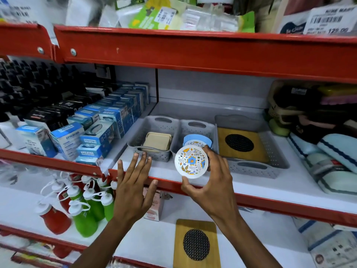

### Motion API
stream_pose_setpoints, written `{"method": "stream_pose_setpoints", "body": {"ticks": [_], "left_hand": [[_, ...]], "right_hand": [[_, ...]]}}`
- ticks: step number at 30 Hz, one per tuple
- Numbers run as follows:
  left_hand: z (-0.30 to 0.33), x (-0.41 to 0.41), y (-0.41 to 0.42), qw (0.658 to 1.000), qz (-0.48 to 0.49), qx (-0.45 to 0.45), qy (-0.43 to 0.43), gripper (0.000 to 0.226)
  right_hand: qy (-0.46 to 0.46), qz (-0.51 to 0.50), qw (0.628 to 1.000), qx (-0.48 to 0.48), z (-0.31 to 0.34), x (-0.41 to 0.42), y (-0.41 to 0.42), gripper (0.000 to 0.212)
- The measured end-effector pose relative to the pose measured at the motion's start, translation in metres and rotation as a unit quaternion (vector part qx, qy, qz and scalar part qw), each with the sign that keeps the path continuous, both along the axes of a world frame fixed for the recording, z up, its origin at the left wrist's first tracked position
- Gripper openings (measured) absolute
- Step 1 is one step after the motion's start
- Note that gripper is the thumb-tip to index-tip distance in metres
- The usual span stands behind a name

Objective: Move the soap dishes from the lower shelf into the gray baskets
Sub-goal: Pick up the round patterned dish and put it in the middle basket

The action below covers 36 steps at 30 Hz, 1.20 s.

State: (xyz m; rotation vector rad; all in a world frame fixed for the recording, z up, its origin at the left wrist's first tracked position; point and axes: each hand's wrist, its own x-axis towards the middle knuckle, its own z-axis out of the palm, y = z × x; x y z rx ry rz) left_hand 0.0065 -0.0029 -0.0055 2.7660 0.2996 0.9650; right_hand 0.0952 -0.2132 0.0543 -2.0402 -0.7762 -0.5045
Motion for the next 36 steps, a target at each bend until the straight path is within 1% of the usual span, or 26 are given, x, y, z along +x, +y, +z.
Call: {"method": "stream_pose_setpoints", "body": {"ticks": [6,10,13,15,17,19,23,28,30,33,35,36], "left_hand": [[0.0,0.0,-0.001,1.0,-0.004,-0.003,-0.006,0.063],[0.0,0.001,-0.001,1.0,-0.009,-0.007,-0.011,0.063],[0.0,0.001,-0.001,1.0,-0.011,-0.01,-0.007,0.063],[0.001,0.0,-0.001,1.0,-0.013,-0.013,-0.007,0.063],[0.002,0.0,-0.001,1.0,-0.015,-0.012,-0.006,0.063],[0.002,0.0,-0.001,1.0,-0.016,-0.014,-0.008,0.063],[0.003,0.001,-0.001,1.0,-0.016,-0.021,-0.012,0.063],[0.002,0.0,-0.001,0.999,-0.018,-0.015,-0.021,0.062],[0.002,0.001,-0.001,1.0,-0.017,-0.013,-0.023,0.062],[0.004,0.0,-0.004,1.0,-0.016,-0.015,-0.017,0.062],[0.005,0.0,-0.005,1.0,-0.013,-0.012,-0.015,0.063],[0.005,-0.002,-0.006,1.0,-0.011,-0.01,-0.014,0.064]], "right_hand": [[0.018,-0.03,0.999,-0.02,0.002,0.006,-0.002,0.088],[-0.013,-0.103,0.993,-0.052,0.025,0.027,0.004,0.086],[0.011,-0.126,0.986,-0.112,0.041,0.053,0.014,0.076],[0.038,-0.135,0.974,-0.176,0.049,0.07,0.022,0.069],[0.082,-0.132,0.961,-0.229,0.054,0.084,0.028,0.07],[0.11,-0.121,0.954,-0.253,0.054,0.095,0.033,0.069],[0.105,-0.112,0.946,-0.284,0.051,0.106,0.037,0.065],[0.092,-0.097,0.917,-0.375,0.053,0.105,0.035,0.064],[0.103,-0.072,0.915,-0.384,0.056,0.101,0.028,0.064],[0.122,-0.038,0.913,-0.388,0.059,0.093,0.016,0.055],[0.104,-0.025,0.928,-0.356,0.053,0.085,0.005,0.055],[0.084,-0.02,0.943,-0.321,0.049,0.079,-0.002,0.058]]}}
